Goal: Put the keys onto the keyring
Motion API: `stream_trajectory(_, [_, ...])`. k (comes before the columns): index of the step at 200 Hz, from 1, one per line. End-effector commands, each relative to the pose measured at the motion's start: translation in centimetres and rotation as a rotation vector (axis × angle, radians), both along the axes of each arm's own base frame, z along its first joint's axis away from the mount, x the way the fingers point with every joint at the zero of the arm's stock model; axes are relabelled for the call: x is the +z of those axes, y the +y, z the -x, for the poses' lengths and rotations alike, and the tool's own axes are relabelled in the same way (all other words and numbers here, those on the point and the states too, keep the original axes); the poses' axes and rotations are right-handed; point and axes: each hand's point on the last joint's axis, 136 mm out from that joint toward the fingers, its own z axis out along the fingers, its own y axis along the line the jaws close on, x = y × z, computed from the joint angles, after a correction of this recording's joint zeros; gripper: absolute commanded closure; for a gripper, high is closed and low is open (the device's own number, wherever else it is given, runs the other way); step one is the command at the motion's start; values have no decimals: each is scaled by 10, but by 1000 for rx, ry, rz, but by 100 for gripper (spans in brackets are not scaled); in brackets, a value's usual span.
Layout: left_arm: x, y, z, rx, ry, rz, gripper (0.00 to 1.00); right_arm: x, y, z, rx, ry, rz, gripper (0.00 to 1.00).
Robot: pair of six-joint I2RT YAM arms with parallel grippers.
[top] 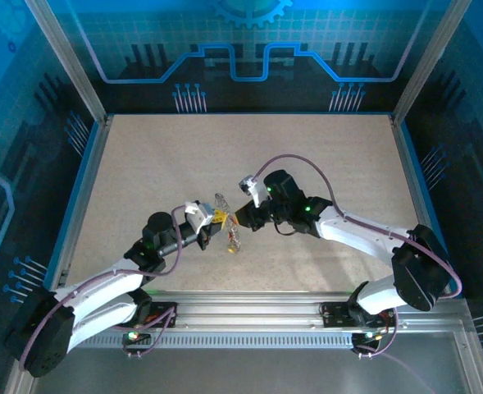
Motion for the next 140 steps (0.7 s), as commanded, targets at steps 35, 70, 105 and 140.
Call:
stream_trajectory(35, [32, -12, 11, -99, -137, 55, 100, 25, -29, -5, 21, -171, 46, 72])
stream_trajectory(70, [33, -16, 13, -131, -132, 50, 100, 50, -34, 4, 162, -453, 59, 68])
stream_trajectory(105, [35, -26, 26, -241, -145, 51, 100, 59, -28, 22, 350, -706, 66, 57])
stream_trajectory(140, [40, -36, 44, -379, -149, 46, 100, 63, -28, 59, 613, -770, 24, 60])
